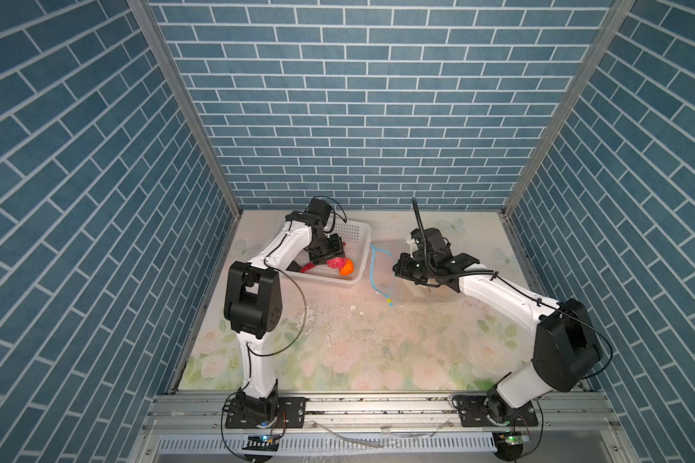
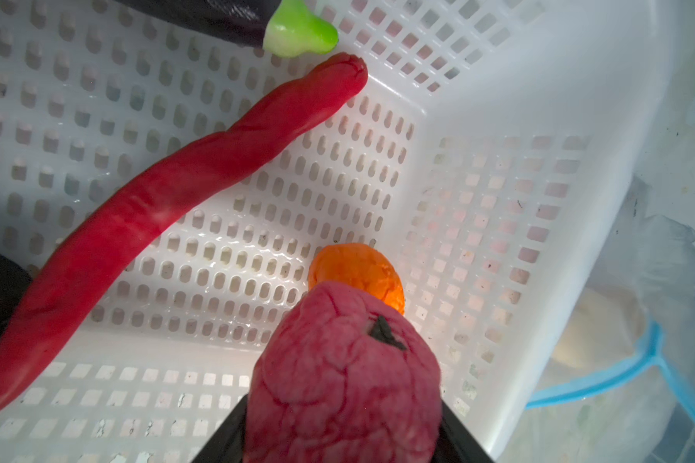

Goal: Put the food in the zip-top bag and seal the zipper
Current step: 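Lift the pink beet with the left gripper toward the bag mouth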

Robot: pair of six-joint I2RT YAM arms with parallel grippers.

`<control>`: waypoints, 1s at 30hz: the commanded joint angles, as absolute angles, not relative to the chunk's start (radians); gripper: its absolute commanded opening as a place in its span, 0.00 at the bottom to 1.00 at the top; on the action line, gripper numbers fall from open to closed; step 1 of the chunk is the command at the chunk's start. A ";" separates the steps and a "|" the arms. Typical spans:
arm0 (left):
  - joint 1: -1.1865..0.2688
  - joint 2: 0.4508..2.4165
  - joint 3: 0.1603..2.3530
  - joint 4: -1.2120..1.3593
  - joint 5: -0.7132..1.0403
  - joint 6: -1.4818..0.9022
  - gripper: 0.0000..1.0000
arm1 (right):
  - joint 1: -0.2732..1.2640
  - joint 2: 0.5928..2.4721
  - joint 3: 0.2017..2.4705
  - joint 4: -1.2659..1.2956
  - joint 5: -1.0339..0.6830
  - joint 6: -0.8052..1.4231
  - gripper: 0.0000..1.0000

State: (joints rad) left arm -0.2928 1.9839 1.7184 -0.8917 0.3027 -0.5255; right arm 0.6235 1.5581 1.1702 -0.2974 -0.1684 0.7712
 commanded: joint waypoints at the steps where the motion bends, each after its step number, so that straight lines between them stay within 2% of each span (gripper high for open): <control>1: -0.297 1.939 1.714 -0.877 0.329 -0.521 0.56 | 0.619 1.516 1.226 -0.275 -0.032 0.846 0.00; 10: -0.318 1.921 1.729 -0.861 0.370 -0.520 0.56 | 0.619 1.516 1.237 -0.242 0.151 0.909 0.00; 17: -0.330 1.893 1.735 -0.830 0.423 -0.534 0.54 | 0.617 1.566 1.300 -0.233 0.133 0.894 0.00; 30: -0.442 1.814 1.707 -0.702 0.553 -0.569 0.53 | 0.611 1.567 1.311 -0.237 0.095 0.885 0.00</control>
